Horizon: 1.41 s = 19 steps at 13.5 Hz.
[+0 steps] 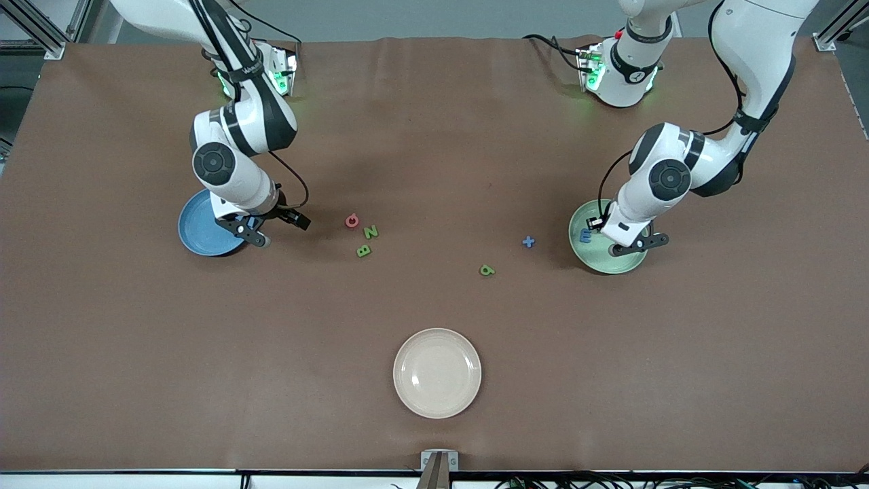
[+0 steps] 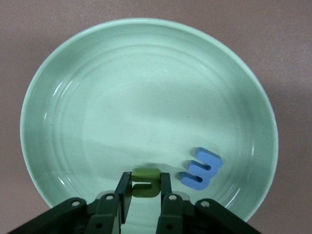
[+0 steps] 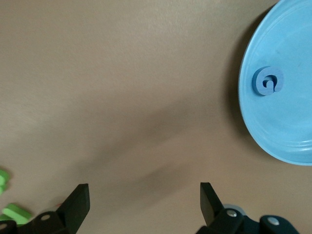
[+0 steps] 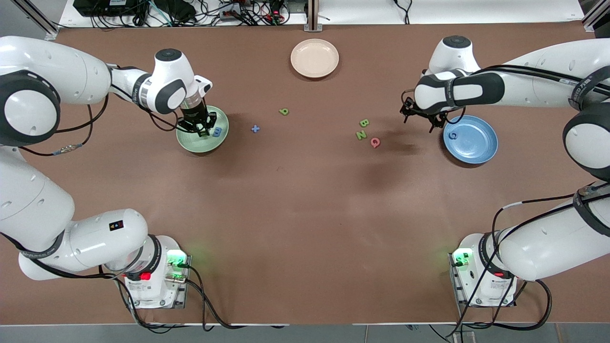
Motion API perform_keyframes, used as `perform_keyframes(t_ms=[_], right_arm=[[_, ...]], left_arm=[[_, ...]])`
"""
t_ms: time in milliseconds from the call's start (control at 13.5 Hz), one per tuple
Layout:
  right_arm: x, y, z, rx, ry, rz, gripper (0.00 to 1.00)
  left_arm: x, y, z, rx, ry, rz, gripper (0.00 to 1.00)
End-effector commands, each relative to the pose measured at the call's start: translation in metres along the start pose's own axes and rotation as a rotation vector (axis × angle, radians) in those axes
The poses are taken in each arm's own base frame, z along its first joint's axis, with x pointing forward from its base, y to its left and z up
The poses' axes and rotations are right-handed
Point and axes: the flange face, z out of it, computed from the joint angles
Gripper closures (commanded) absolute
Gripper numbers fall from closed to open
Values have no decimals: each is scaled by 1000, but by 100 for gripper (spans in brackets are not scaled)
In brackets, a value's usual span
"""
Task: Sort uppercase to blue plate, lowercase to green plate
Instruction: 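Reach the left gripper to blue x while the right reaches pink q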
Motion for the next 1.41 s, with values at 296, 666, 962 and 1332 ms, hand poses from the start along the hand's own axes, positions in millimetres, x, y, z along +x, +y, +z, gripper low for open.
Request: perform_keyframes(t_ms=[296,666,962,1332], right_arm=[[-46,-52,-3,58,60,-62,0],[-84,-82,34,61,82,-83,0],[-96,-91,62,63,95,-115,10],[-103,-93,75,51,95,-134,34]], left_arm=[[-4,19,-25,-9,57,31,0],[0,78,-49,-62,72,-63,0],[-11,130,-44,-101,36,-233,0],[-22,167,-27,-128,-13,-384,0]])
